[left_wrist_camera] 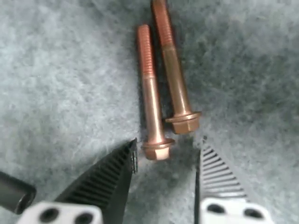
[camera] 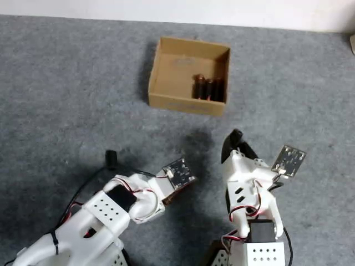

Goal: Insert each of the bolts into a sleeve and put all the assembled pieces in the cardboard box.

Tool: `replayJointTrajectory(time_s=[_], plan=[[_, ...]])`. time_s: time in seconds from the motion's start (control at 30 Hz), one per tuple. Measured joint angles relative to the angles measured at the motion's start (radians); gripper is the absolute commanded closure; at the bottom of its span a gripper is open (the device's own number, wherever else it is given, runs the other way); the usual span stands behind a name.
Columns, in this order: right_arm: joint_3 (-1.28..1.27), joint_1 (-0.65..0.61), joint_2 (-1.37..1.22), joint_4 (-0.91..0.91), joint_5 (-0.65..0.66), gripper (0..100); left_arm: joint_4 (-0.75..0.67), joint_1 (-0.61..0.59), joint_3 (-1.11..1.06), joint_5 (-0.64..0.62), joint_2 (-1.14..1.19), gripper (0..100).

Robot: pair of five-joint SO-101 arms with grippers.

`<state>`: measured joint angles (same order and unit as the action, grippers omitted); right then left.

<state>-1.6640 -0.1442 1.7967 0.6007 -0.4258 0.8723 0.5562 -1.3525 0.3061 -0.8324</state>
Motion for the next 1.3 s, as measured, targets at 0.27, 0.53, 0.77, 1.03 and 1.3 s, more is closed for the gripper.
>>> replayJointTrajectory(time_s=[0.27, 0.53, 0.77, 1.03, 1.3], plan=[[0.000, 0.000, 0.000, 0.000, 0.000, 99.5, -0.035, -0.069, -0.012, -0.023, 0.000, 84], [0.000, 0.000, 0.000, 0.000, 0.000, 99.5, -0.051, -0.069, -0.021, 0.005, 0.000, 100], [0.000, 0.000, 0.000, 0.000, 0.000, 99.5, -0.054, -0.048, -0.029, 0.014, -0.002, 99], [0.000, 0.000, 0.000, 0.000, 0.000, 99.5, -0.054, -0.107, 0.018, -0.163, 0.000, 99], [0.000, 0.000, 0.000, 0.000, 0.000, 99.5, -0.054, -0.503, 0.193, -0.598, 0.000, 99]])
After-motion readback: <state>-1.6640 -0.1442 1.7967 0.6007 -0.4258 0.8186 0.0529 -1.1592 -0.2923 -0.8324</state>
